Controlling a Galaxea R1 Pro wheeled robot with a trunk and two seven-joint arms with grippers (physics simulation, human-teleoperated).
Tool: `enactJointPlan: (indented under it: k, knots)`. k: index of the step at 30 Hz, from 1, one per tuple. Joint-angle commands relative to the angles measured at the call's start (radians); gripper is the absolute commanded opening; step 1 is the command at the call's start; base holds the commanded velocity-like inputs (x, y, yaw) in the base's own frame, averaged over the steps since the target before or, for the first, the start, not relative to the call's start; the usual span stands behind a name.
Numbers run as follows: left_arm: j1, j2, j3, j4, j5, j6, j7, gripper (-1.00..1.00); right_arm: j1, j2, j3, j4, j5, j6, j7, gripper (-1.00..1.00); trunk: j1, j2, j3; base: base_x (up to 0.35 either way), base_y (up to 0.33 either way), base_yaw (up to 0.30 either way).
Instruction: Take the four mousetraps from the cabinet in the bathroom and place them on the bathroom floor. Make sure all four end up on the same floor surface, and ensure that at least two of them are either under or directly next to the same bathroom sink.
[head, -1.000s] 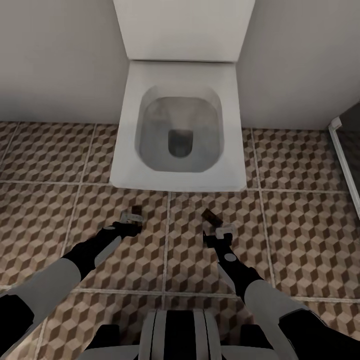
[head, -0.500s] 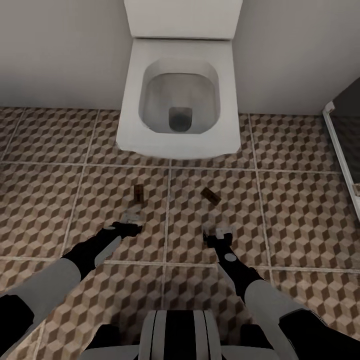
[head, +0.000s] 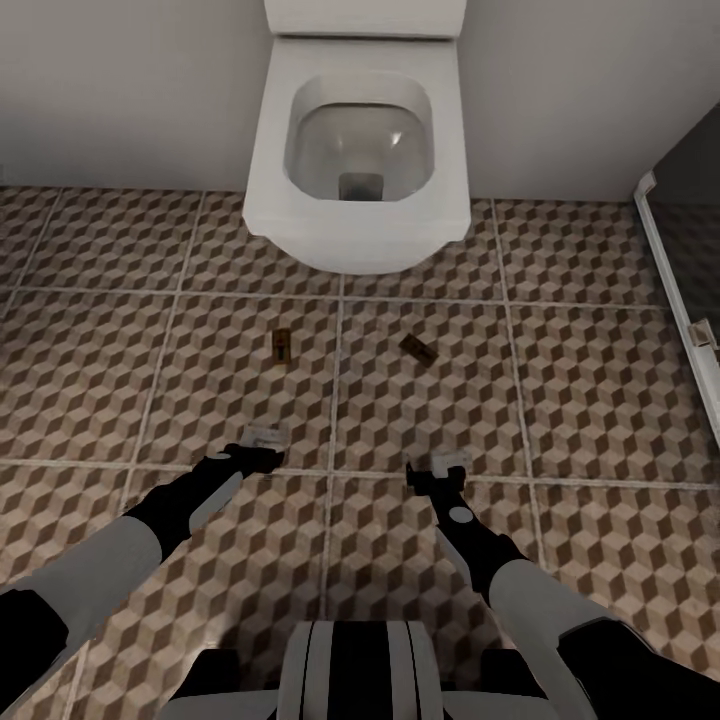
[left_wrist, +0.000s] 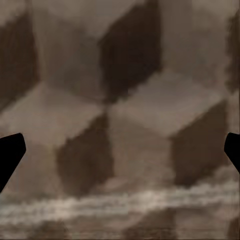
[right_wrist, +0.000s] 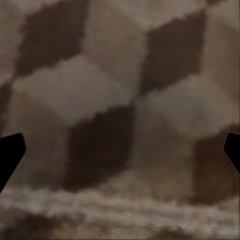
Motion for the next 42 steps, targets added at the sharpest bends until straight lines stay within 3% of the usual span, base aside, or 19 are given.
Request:
enactJointPlan:
  k: [1,11,26,42]
  knots:
    - [-0.001,0.002,-0.008,-0.003,0.011,0.002,0.01,1.0,-0.001,0.0,0.008,0.001,-0.007,-0.003,-0.006,1.0,-0.001,0.0,0.0,-0.335,0.0,0.0]
    - [-0.001,0.002,-0.008,-0.001,0.011,0.002,0.01,1.0,-0.001,0.0,0.008,0.001,-0.007,-0.003,-0.006,1.0,-0.001,0.0,0.0,-0.296,0.0,0.0]
    - [-0.001,0.002,-0.006,-0.008,0.011,0.002,0.01,1.0,-0.001,-0.003,0.008,0.0,-0.007,-0.004,-0.005,1.0,-0.001,0.0,0.0,-0.02,0.0,0.0]
    - [-0.002,0.002,-0.006,-0.012,0.011,0.002,0.011,1.0,-0.001,-0.003,0.008,0.0,-0.007,-0.004,-0.005,1.0,-0.008,0.003,0.061,0.0,0.0,0.0]
